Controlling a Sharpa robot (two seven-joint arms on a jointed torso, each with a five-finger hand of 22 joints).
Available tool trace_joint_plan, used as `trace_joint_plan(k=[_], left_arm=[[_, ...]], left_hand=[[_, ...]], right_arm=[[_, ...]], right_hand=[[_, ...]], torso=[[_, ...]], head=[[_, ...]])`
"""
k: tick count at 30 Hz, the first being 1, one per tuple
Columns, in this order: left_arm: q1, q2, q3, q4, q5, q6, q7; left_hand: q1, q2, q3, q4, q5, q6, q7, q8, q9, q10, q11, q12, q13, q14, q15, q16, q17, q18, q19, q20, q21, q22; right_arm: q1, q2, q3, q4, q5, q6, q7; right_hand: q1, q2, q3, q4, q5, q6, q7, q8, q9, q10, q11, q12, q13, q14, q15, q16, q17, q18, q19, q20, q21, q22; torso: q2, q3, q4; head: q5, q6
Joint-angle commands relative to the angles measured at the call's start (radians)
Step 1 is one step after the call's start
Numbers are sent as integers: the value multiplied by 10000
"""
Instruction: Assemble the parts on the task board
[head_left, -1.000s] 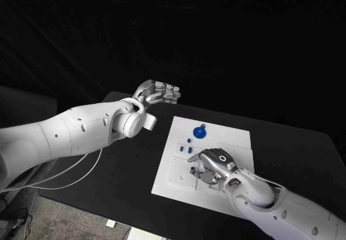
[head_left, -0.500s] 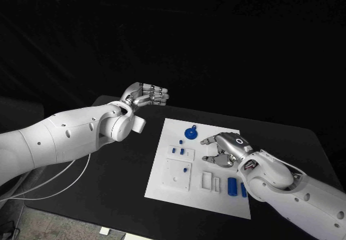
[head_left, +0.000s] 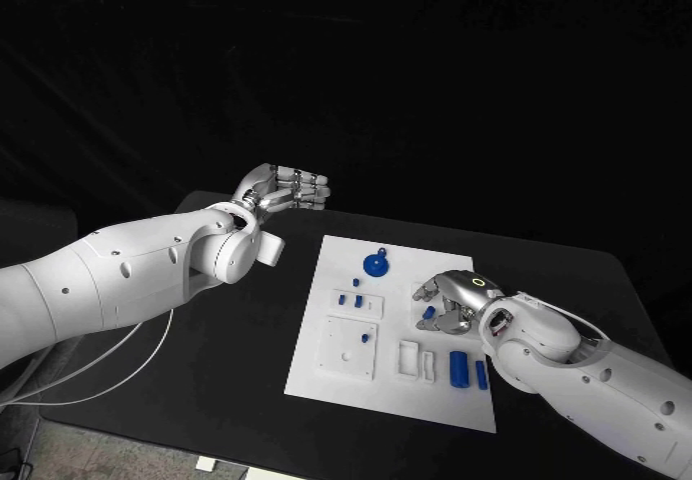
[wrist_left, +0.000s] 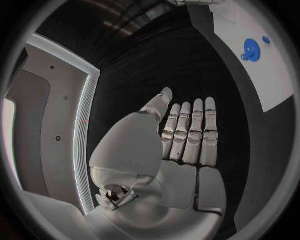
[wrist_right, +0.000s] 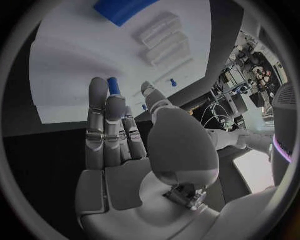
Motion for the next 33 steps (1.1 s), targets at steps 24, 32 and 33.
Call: trace_joint_plan(k=[24,32,33], left_arm=[[13,6,7,-33,-45,138,55],[13,4,7,-34,-45,144,48],[13,5,7,-35,-45,144,48]], left_hand=[[47,9,-54,-21,41,-30,0,-14,-10,-53,-26,2,-10,-83,0,-46,-10,103,60,-15,47,-34],[47,9,-54,-21,41,-30,0,-14,-10,-53,-26,2,-10,-83,0,-46,-10,103,60,-15,47,-34],[47,9,-54,-21,41,-30,0,-14,-10,-53,-26,2,-10,-83,0,-46,-10,103,60,-15,47,-34]], right_arm=[[-3,243,11,-397,-814,-157,-414],[-5,248,11,-363,-1031,-327,-439],[-5,249,11,-358,-1040,-356,-439]], right_hand=[[-1104,423,4468,-1485,-1182,1208,328,44,7,1499,-403,-52,-10,198,-189,53,23,-2,382,-180,352,57],[-961,544,4603,-1566,-1198,1514,285,55,15,2147,-581,-44,10,237,-306,48,66,-106,380,-293,443,98],[-905,595,4605,-1590,-1209,1645,252,79,30,2274,-625,-31,17,238,-344,52,76,-111,382,-323,461,111]], torso=[[-1,5,-3],[0,-4,-2],[0,-4,-3]], head=[[1,-65],[-22,-79],[-26,-84]])
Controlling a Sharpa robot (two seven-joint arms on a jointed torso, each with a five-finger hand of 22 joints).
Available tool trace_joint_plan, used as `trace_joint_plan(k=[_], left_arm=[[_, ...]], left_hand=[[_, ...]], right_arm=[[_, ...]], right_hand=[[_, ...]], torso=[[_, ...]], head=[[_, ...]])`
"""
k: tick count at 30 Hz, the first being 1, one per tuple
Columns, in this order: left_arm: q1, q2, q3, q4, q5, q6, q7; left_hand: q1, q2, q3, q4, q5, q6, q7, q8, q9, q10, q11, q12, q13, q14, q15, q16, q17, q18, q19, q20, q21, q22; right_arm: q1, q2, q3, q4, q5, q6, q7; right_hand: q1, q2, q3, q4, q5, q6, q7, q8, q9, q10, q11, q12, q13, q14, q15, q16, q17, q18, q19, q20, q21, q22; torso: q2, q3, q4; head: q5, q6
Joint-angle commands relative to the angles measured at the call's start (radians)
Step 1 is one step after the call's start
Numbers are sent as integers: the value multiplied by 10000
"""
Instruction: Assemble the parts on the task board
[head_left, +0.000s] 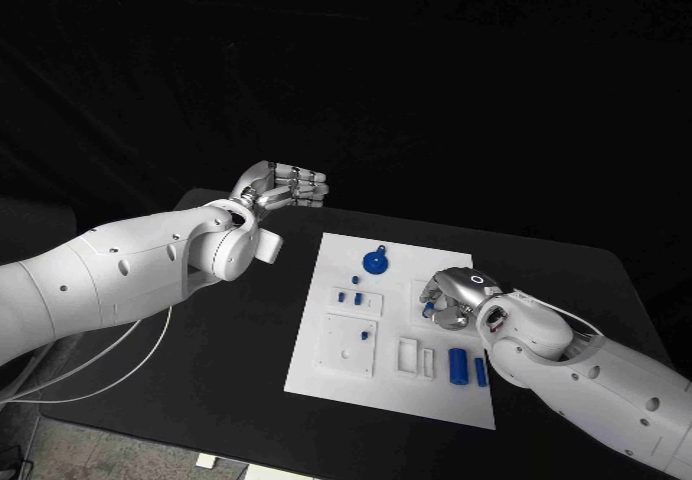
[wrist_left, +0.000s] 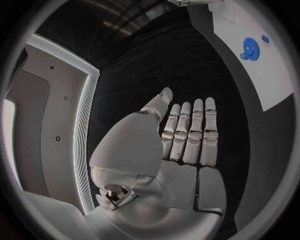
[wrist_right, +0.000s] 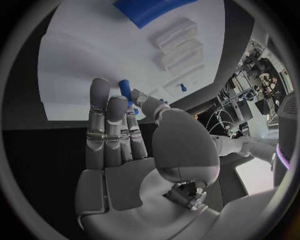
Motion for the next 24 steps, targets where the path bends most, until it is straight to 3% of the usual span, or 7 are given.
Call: trace_joint_plan(k=[1,7,24], left_arm=[[13,15,8,11,-34,129,58],[13,18,8,9,-34,134,56],[13,0,8,0,-34,134,47]], left_hand=[[48,9,-54,-21,41,-30,0,-15,-10,-53,-25,2,-10,-83,0,-46,-10,103,61,-15,47,-10],[48,9,-54,-21,41,-30,0,-15,-10,-53,-25,2,-10,-83,0,-46,-10,103,61,-15,47,-10],[48,9,-54,-21,41,-30,0,-15,-10,-53,-25,2,-10,-83,0,-46,-10,103,61,-15,47,-10]], right_arm=[[-4,10,3,32,-316,-256,-54],[-5,18,3,70,-412,-360,-152],[-8,19,5,264,-869,-718,-336]], right_hand=[[75,172,11,-34,-61,262,-71,70,35,271,-91,-40,19,-5,-141,23,28,-161,377,-140,74,36],[307,320,157,-388,6,1003,-242,63,93,1080,-319,-24,64,-5,-305,11,92,-325,321,-320,224,222],[323,300,421,-554,-89,1238,-317,53,76,1344,-386,-27,58,42,-389,-74,212,-411,292,-445,286,531]], torso=[[-1,-5,-2],[-1,-8,10],[2,12,-2]], head=[[-9,-8],[-10,-24],[21,-35]])
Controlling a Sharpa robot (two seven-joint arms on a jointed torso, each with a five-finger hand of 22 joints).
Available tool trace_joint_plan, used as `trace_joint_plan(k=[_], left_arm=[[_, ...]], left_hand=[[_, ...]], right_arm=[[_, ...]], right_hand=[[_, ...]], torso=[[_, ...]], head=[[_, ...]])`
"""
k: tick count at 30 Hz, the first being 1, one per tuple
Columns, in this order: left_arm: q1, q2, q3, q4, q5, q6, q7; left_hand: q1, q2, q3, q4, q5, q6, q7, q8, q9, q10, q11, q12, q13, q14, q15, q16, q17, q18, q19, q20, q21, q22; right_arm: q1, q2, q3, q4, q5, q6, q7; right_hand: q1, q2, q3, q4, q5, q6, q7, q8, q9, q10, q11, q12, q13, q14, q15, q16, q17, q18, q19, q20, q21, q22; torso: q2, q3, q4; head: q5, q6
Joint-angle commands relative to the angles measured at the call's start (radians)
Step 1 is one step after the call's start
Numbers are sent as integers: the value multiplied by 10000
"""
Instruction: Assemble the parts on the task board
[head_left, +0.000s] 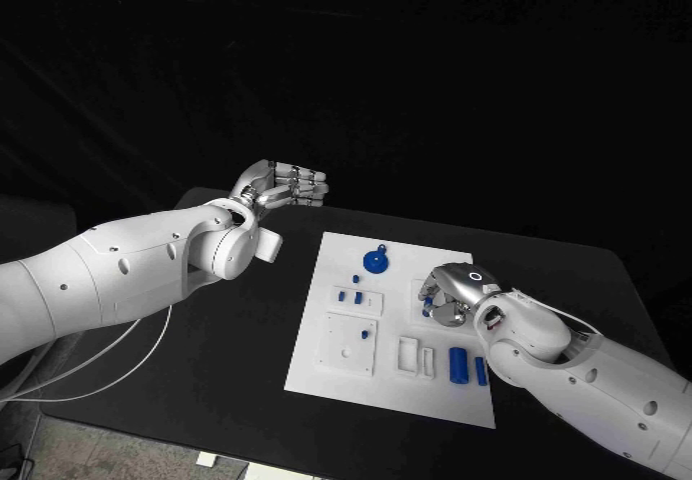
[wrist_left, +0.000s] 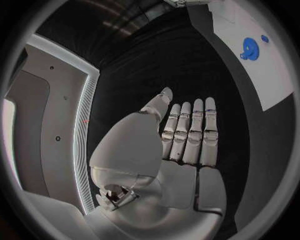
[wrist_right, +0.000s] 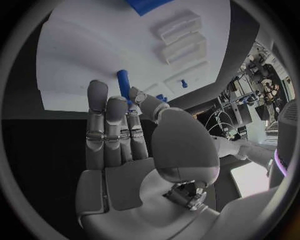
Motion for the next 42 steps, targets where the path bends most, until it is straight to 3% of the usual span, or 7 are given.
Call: trace_joint_plan(k=[1,4,16,23,30,35,42], left_arm=[[13,7,8,8,-29,123,56],[13,8,8,5,-29,126,55],[12,19,8,2,-29,130,50],[12,24,8,-2,-29,125,51],[12,58,8,-14,-29,134,52],[12,93,8,-34,-29,134,50],[12,182,8,-61,-28,147,51]], left_hand=[[48,9,-54,-20,41,-30,0,-15,-10,-53,-25,2,-10,-83,0,-46,-10,103,61,-15,47,-11],[48,9,-54,-20,41,-30,0,-15,-10,-53,-25,2,-10,-83,0,-46,-10,103,61,-15,47,-11],[48,9,-54,-20,41,-30,0,-15,-10,-53,-25,2,-10,-83,0,-46,-10,103,61,-15,47,-11],[48,9,-54,-20,41,-30,0,-15,-10,-53,-25,2,-10,-83,0,-46,-10,103,61,-15,47,-11],[48,9,-54,-20,41,-30,0,-15,-10,-53,-25,2,-10,-83,0,-46,-10,103,61,-15,47,-11],[48,9,-54,-20,41,-30,0,-15,-10,-53,-25,2,-10,-83,0,-46,-10,103,61,-15,47,-11],[48,9,-54,-20,41,-30,0,-15,-10,-53,-25,2,-10,-83,0,-46,-10,103,61,-15,47,-11]], right_arm=[[13,-26,17,104,-305,-299,-126],[13,-94,43,332,-117,-394,-131],[17,-330,341,1406,1318,-410,18],[17,-193,375,1799,1775,-313,248],[10,217,375,2010,1832,-308,590],[-7,547,245,1934,1632,-250,805],[-17,953,-218,1727,1134,-204,1062]], right_hand=[[46,33,60,-11,-1,79,19,57,-5,638,-353,32,52,-4,-54,-33,8,115,293,-85,37,8],[46,14,75,-4,-2,109,12,58,-4,662,-360,29,50,3,-68,-48,38,117,300,-99,30,58],[45,22,61,21,-1,115,10,56,-6,664,-364,27,47,7,-87,-85,53,116,300,-114,-2,91],[42,55,35,30,4,98,15,56,-4,646,-361,28,49,4,-100,-135,61,119,295,-123,-61,111],[34,95,3,23,16,83,23,56,-1,629,-353,27,50,14,-97,-162,65,123,309,-119,-102,122],[21,140,-38,-18,25,63,29,54,2,614,-348,26,50,24,-92,-192,70,130,324,-112,-155,133],[4,162,-45,-25,45,47,34,53,2,598,-343,26,51,24,-90,-198,72,138,326,-108,-174,136]], torso=[[2,7,-6],[-1,9,-7],[0,-11,-1],[-1,-16,0],[-1,-11,15],[-3,-14,12],[4,-15,14]], head=[[16,-10],[23,-17],[85,-29],[217,-72],[440,-115],[550,-146],[656,-192]])
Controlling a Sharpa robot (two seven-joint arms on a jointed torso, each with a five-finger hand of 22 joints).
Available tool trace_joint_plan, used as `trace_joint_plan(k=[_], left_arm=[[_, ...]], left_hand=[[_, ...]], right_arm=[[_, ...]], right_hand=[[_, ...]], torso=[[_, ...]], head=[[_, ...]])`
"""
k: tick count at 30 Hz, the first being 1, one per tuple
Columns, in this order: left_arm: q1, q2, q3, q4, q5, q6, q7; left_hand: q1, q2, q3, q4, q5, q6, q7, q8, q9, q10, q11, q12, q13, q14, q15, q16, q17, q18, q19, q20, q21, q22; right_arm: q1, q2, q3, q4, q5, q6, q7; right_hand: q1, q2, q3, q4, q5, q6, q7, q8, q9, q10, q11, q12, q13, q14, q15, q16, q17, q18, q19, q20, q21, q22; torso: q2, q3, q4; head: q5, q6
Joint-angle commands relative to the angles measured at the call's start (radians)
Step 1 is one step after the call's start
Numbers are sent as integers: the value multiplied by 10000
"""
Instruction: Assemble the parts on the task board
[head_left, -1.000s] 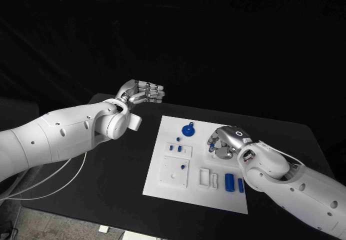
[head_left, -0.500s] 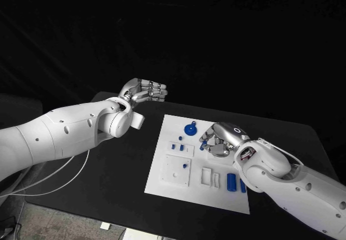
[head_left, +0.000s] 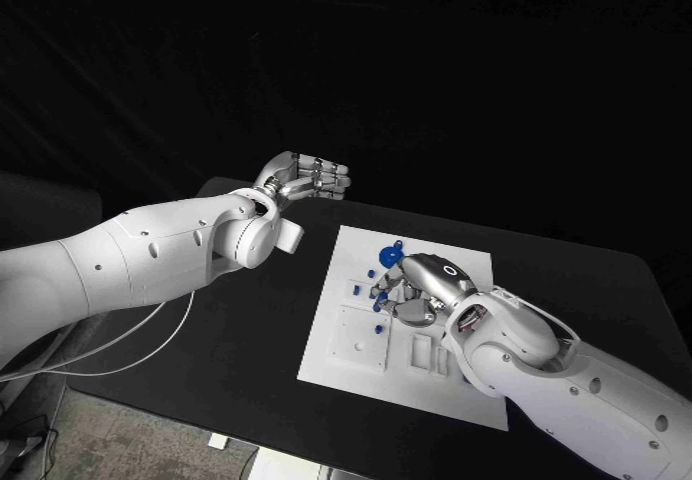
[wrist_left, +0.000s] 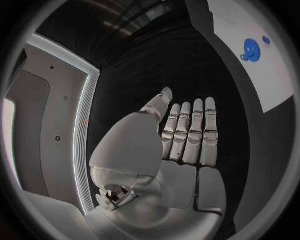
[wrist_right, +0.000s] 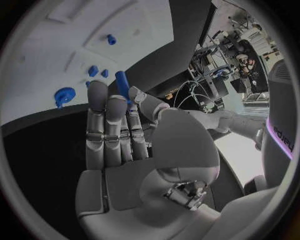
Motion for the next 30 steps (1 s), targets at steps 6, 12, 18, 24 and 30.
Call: trace_joint_plan(k=[6,12,18,24,30], left_arm=[[12,153,7,-21,-23,149,59],[11,267,6,-28,-22,181,55],[10,315,6,-32,-22,200,58],[9,321,6,-37,-22,210,57],[9,317,6,-48,-22,214,53]], left_hand=[[28,27,-56,-31,51,-49,6,-15,-10,-65,-20,2,-10,-94,3,-47,-10,105,56,-9,48,-40],[28,27,-56,-31,51,-49,6,-15,-10,-65,-20,2,-10,-94,3,-47,-10,105,56,-9,48,-40],[20,41,-56,-27,52,-62,6,-16,-9,-68,-20,3,-10,-98,6,-46,-10,107,56,-7,48,-42],[20,41,-56,-27,52,-62,6,-16,-9,-68,-20,3,-10,-98,6,-46,-10,107,56,-7,48,-42],[20,41,-56,-27,52,-62,6,-16,-9,-68,-20,3,-10,-98,6,-46,-10,107,56,-7,48,-42]], right_arm=[[-23,459,-575,-268,-875,45,615],[-186,634,-861,-440,-1459,-78,728],[-302,729,-942,-605,-1880,-119,768],[-348,779,-969,-738,-2103,-108,734],[-365,811,-987,-845,-2200,-69,715]], right_hand=[[-11,181,-47,-59,95,-6,17,59,13,596,-343,35,53,10,-35,-45,21,234,339,-40,-72,18],[-25,190,-45,-71,102,-11,19,59,14,596,-342,37,54,11,-33,-49,20,239,344,-35,-79,20],[-31,195,-44,-92,107,-9,17,61,17,598,-342,38,55,13,-31,-53,21,242,350,-31,-86,23],[-38,198,-31,-117,111,-5,17,59,18,600,-340,37,54,15,-33,-53,24,238,354,-31,-88,32],[-38,198,-31,-117,111,-5,17,59,18,600,-340,37,54,15,-33,-53,24,238,354,-31,-88,32]], torso=[[6,-1,6],[2,1,-19],[3,10,-15],[8,25,-9],[0,13,-19]], head=[[79,-45],[146,-66],[183,-89],[147,-85],[154,-95]])
